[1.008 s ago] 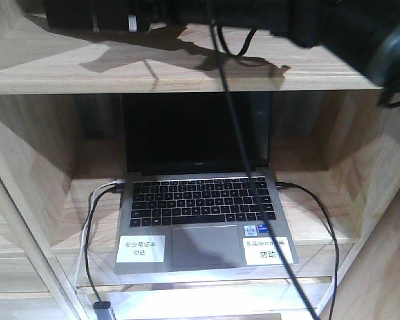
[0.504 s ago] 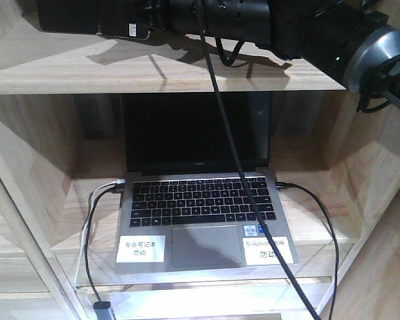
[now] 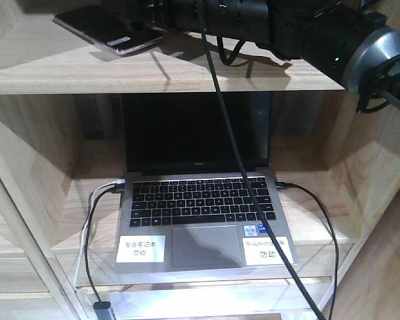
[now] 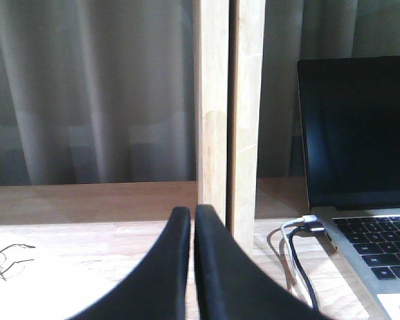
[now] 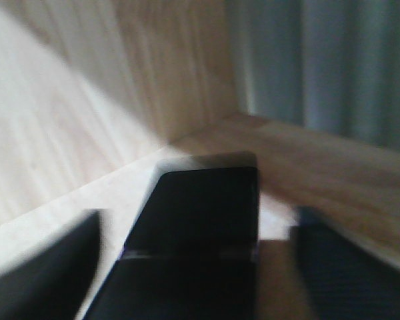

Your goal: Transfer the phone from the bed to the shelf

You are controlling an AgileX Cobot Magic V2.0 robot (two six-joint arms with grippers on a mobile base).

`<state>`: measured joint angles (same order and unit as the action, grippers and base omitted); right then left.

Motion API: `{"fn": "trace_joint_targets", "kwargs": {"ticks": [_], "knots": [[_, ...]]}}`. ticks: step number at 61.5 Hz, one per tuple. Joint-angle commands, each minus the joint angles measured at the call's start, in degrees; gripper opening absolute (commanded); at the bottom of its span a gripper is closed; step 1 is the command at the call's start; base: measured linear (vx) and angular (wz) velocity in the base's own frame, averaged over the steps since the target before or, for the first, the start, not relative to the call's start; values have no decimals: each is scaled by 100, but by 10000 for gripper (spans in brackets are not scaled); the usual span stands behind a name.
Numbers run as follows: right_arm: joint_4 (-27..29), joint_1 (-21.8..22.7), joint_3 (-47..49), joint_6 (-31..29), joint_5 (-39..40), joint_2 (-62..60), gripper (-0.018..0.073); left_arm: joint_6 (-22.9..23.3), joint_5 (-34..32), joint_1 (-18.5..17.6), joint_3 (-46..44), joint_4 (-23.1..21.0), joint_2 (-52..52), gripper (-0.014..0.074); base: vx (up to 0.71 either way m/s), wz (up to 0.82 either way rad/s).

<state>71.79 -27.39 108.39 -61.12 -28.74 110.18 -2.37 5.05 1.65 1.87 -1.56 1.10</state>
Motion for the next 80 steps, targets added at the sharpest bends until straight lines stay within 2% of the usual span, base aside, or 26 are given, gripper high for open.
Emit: {"fn": "trace_joint_targets", "kwargs": {"ticks": [1, 18, 31, 39, 47, 50, 64, 72, 80], "knots": [[-19, 18, 175, -85, 190, -341, 660, 50, -412, -20, -143, -56, 40, 1, 0, 0], [-239, 18, 175, -39, 190, -549, 623, 50, -412, -20, -143, -56, 40, 1, 0, 0], [-239, 24, 169, 181, 109, -765, 519, 50, -412, -20, -143, -56, 40, 1, 0, 0], [-321, 24, 140, 715, 74, -935, 369, 50, -412, -20, -143, -56, 40, 1, 0, 0], [-822, 24, 140, 1044, -133, -1115, 69, 50, -412, -20, -143, -56, 40, 1, 0, 0], [-1068, 24, 140, 1165, -227, -1182, -17, 50, -412, -20, -143, -56, 40, 1, 0, 0], [-2108, 19, -78, 1783, -251, -1672, -5, 50, -412, -20, -143, -56, 40, 1, 0, 0], [-2192, 19, -949, 1725, 422, -2240, -5, 50, -412, -20, -143, -56, 40, 1, 0, 0], [-2172, 19, -2163, 1373, 895, -3024, -5, 50, -412, -20, -143, -56, 40, 1, 0, 0]]}}
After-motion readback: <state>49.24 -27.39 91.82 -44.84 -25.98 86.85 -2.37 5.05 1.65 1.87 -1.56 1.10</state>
